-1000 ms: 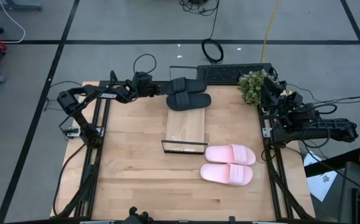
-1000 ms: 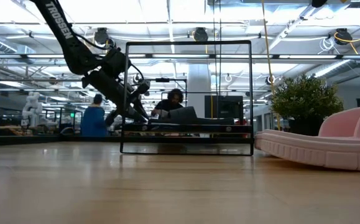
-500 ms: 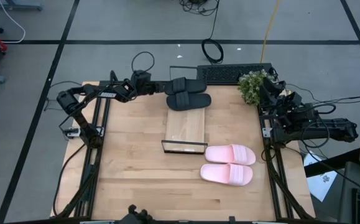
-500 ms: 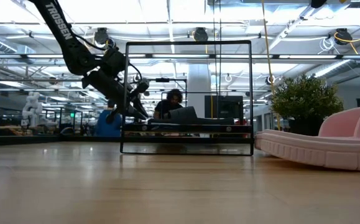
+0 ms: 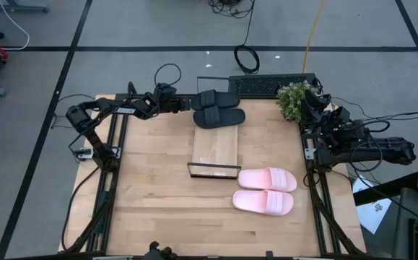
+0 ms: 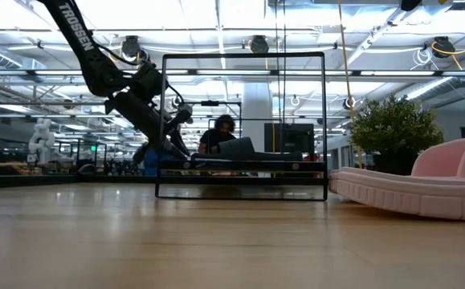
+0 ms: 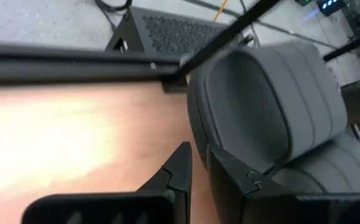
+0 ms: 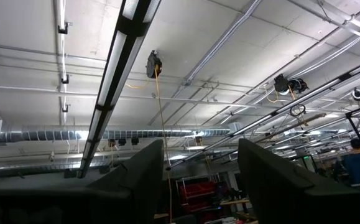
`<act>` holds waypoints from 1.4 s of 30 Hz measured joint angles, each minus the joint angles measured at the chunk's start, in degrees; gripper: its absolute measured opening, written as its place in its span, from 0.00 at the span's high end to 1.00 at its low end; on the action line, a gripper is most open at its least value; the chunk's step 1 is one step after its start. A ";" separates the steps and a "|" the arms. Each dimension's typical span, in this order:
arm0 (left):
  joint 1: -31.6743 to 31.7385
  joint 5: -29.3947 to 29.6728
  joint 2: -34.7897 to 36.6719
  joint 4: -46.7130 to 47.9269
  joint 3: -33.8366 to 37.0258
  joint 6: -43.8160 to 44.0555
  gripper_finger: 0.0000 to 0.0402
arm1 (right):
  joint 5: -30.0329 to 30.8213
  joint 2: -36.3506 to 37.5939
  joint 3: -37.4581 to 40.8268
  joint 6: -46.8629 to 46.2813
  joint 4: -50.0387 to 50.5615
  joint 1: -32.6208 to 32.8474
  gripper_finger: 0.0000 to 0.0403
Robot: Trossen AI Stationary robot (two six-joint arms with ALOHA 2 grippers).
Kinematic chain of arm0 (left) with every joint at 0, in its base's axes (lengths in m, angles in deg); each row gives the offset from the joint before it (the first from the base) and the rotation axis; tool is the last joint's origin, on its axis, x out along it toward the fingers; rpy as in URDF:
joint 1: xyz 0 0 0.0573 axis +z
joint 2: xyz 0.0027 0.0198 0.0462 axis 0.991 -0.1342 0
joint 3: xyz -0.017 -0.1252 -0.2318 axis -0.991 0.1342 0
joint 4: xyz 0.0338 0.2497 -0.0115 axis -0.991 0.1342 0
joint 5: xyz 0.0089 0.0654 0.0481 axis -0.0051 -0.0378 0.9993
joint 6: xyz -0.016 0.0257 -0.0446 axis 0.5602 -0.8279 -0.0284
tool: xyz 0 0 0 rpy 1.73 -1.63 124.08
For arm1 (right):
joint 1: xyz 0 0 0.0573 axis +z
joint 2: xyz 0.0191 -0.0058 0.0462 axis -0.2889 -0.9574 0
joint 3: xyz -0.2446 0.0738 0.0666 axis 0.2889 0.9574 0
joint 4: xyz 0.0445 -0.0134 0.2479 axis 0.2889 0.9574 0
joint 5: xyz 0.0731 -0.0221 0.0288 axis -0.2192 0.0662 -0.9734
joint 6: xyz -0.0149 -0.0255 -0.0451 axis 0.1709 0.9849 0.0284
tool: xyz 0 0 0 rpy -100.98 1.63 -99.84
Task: Pick and place slides into the shelf
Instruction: Adjust the black slides on the shelf
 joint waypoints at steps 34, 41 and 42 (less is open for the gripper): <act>-0.98 0.32 0.00 -1.34 -0.04 -0.79 0.89 | -0.01 0.00 0.00 0.42 0.00 0.02 0.51; 1.25 -2.21 0.00 0.28 -0.04 -0.54 0.89 | -0.01 0.00 0.00 0.46 -0.01 0.00 0.51; 1.64 -3.12 0.00 -0.08 -0.04 -0.48 0.89 | -0.01 0.00 0.00 0.48 -0.01 0.01 0.51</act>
